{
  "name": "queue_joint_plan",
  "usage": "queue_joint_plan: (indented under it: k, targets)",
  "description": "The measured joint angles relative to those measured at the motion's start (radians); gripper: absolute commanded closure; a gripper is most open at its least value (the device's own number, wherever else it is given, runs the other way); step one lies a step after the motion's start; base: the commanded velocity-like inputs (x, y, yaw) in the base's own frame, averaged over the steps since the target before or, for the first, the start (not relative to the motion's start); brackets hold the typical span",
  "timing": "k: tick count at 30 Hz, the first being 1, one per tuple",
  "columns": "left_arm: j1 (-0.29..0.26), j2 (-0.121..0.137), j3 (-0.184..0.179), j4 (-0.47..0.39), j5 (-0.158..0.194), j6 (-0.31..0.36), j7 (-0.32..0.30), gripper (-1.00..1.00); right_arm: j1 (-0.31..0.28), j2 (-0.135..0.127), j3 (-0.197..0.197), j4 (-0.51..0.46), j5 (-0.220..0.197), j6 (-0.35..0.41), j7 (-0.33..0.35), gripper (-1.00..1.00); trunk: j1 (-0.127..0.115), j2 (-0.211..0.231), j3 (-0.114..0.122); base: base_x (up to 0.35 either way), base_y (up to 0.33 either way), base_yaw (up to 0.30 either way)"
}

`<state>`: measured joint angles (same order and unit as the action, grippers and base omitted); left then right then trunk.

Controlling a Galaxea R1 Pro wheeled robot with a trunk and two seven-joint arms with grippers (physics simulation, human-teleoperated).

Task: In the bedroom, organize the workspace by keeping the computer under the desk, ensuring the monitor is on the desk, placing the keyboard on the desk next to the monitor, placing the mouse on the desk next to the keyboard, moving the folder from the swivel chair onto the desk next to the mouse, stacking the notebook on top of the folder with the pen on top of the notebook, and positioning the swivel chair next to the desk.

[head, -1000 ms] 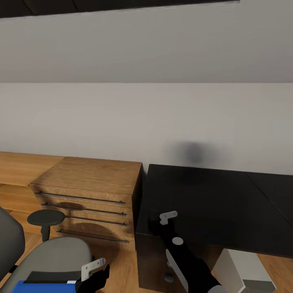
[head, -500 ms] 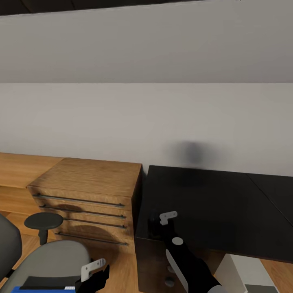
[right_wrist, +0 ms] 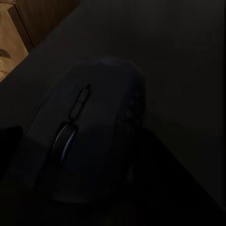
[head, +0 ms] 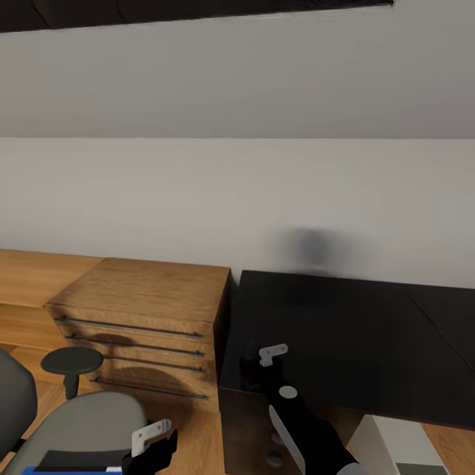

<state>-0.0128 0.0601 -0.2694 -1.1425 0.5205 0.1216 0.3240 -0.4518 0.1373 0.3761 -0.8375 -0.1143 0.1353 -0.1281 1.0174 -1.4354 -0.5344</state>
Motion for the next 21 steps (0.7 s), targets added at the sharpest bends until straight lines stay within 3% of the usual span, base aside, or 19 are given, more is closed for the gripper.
queue_joint_plan:
  k: [21]
  targets:
    - [0.0, 0.0, 0.0, 0.0, 0.001, 0.0, -0.001, -1.0, 0.0, 0.0, 0.0, 0.0, 0.0, 0.001, 0.0, 1.0, -0.004, 0.007, 0.003, 0.0, 0.0, 0.0]
